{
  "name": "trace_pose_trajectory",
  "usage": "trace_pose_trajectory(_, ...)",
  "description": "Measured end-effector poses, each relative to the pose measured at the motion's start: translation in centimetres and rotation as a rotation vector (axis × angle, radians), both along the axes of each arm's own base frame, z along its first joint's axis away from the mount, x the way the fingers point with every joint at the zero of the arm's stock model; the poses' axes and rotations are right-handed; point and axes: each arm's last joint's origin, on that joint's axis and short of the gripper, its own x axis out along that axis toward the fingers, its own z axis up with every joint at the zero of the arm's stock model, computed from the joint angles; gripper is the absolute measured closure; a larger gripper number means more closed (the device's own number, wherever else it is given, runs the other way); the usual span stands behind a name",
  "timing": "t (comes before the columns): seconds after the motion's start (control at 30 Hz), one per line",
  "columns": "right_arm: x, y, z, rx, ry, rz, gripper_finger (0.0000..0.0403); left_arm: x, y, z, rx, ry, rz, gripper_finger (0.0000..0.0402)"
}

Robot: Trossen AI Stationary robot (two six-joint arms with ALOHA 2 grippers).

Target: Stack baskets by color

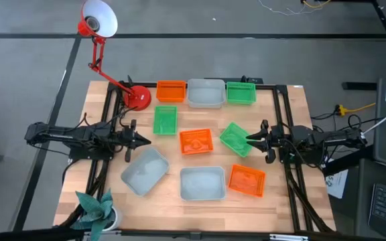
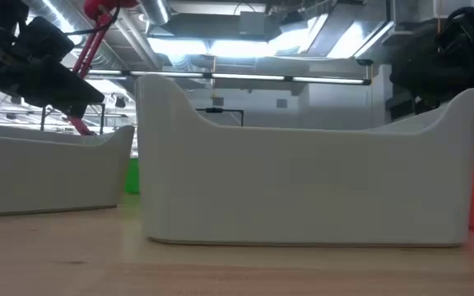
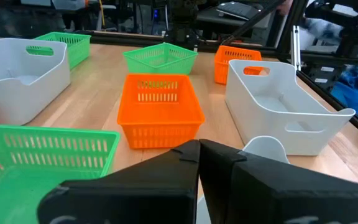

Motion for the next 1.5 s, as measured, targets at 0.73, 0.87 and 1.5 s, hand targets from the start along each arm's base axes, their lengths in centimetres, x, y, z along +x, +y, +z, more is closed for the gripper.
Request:
trace_pose_trajectory(0.73, 0.00, 0.00, 0.00, -0.081, 0.000, -0.001, 0.0298, 0.00, 0.00, 0.02, 0.000, -0.001, 0.000, 0.0401)
trace_pose_trajectory(0.87, 0.00, 0.00, -0.01, -0.184, 0.001, -0.001, 0.0298, 0.00, 0.00, 0.01, 0.000, 0.000, 0.000, 0.0401)
trace_pose_trajectory(1.5, 0.00, -0.13, 0.06, -0.124, -0.004, -0.046, 0.0298, 0.00, 0.08, 0.03, 0.227, 0.004, 0.002, 0.0401)
